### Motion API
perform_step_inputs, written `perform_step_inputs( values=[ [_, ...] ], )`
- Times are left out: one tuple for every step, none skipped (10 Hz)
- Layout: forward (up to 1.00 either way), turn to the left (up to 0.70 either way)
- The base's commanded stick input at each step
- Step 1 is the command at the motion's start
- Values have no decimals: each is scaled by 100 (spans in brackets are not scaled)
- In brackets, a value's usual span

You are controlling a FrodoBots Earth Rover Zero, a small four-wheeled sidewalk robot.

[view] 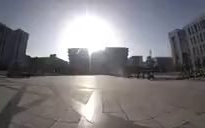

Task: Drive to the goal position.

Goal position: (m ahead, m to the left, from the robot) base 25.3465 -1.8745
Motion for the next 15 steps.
perform_step_inputs(
  values=[
    [100,4],
    [100,4],
    [100,4],
    [100,4],
    [100,4],
    [100,4],
    [100,4],
    [100,4],
    [100,4],
    [100,4],
    [100,4],
    [100,4],
    [100,4],
    [100,4],
    [100,4]
  ],
)
